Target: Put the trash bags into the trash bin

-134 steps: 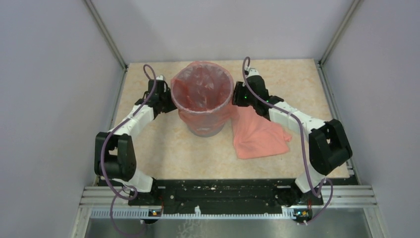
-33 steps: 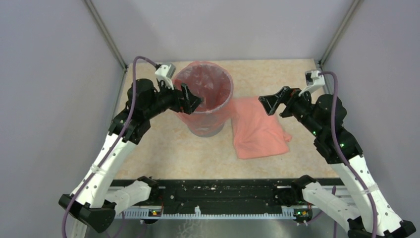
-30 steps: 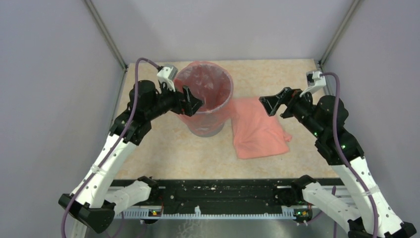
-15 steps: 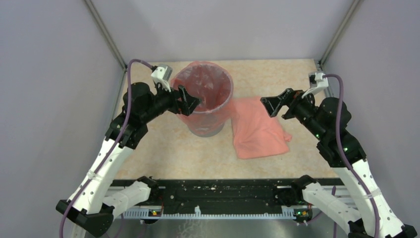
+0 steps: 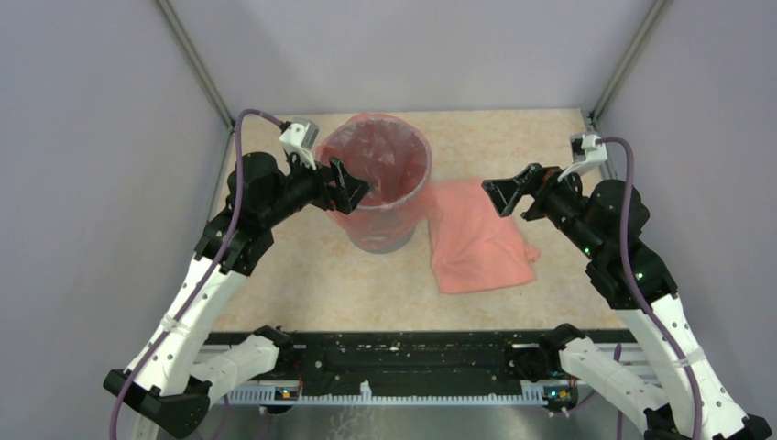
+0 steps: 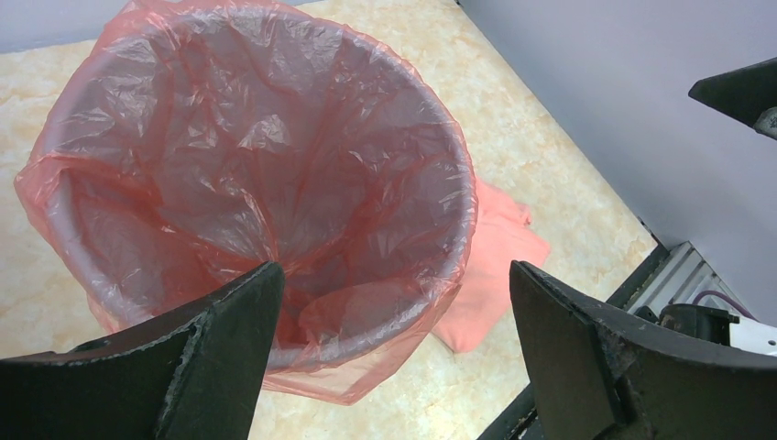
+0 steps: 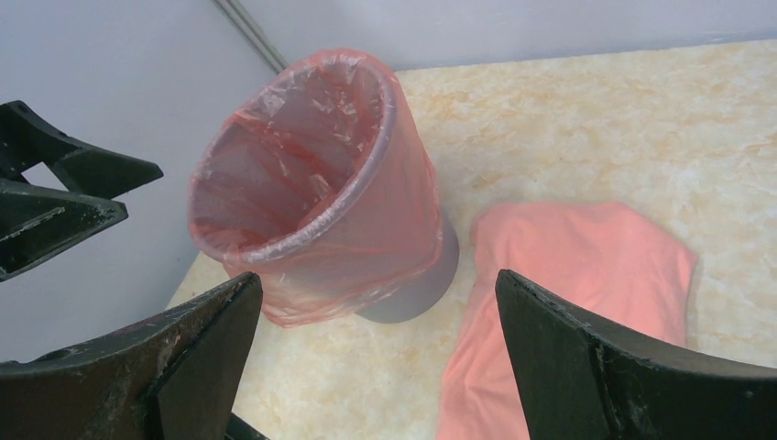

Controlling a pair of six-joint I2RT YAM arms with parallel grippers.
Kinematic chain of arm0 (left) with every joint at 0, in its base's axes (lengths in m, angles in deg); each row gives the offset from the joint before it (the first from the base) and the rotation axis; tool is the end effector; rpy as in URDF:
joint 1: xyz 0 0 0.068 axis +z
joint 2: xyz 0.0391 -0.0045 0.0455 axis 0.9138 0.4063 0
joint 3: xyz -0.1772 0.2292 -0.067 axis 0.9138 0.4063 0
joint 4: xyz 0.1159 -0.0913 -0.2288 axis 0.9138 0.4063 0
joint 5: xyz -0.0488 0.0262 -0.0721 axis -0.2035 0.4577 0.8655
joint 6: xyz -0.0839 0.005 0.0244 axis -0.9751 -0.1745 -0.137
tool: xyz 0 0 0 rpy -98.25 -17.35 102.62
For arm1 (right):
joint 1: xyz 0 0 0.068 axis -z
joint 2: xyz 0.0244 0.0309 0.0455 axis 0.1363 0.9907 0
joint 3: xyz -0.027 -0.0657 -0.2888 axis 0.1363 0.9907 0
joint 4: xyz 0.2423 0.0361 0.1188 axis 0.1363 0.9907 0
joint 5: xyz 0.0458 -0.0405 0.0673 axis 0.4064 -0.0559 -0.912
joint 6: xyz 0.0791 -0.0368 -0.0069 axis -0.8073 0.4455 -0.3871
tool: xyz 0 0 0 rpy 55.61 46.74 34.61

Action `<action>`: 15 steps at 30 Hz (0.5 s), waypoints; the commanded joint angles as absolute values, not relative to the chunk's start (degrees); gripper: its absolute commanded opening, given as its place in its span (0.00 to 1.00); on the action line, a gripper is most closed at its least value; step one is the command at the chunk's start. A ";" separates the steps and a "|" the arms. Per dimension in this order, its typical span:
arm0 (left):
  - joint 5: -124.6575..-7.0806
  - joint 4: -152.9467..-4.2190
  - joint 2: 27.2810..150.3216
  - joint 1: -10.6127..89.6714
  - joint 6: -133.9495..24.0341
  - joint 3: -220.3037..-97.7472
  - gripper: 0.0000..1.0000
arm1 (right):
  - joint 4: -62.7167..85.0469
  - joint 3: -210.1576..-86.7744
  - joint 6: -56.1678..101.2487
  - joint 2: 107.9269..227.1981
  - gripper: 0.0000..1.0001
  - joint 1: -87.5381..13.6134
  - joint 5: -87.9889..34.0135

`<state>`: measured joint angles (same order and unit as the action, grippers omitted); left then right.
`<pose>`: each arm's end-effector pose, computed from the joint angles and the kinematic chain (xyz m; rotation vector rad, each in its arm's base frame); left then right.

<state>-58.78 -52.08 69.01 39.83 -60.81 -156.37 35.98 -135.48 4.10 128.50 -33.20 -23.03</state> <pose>0.2041 -0.1233 0.4450 0.3394 1.7828 -0.7830 0.1558 0.0795 0.4411 -0.0520 1.7041 0.7197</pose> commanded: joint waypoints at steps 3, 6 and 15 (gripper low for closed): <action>-58.80 -55.20 67.81 39.72 -59.95 -157.29 0.98 | 35.53 -137.84 5.21 128.32 0.99 -32.70 -22.51; -58.65 -55.21 67.80 39.69 -59.86 -157.29 0.98 | 35.47 -138.00 5.34 128.40 0.99 -32.69 -22.51; -59.17 -54.61 67.91 39.71 -59.55 -157.74 0.98 | 34.41 -137.00 4.95 128.75 0.99 -32.66 -23.08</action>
<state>-58.78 -52.05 69.01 39.83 -60.66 -156.39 35.98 -135.51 4.34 128.65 -33.20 -23.07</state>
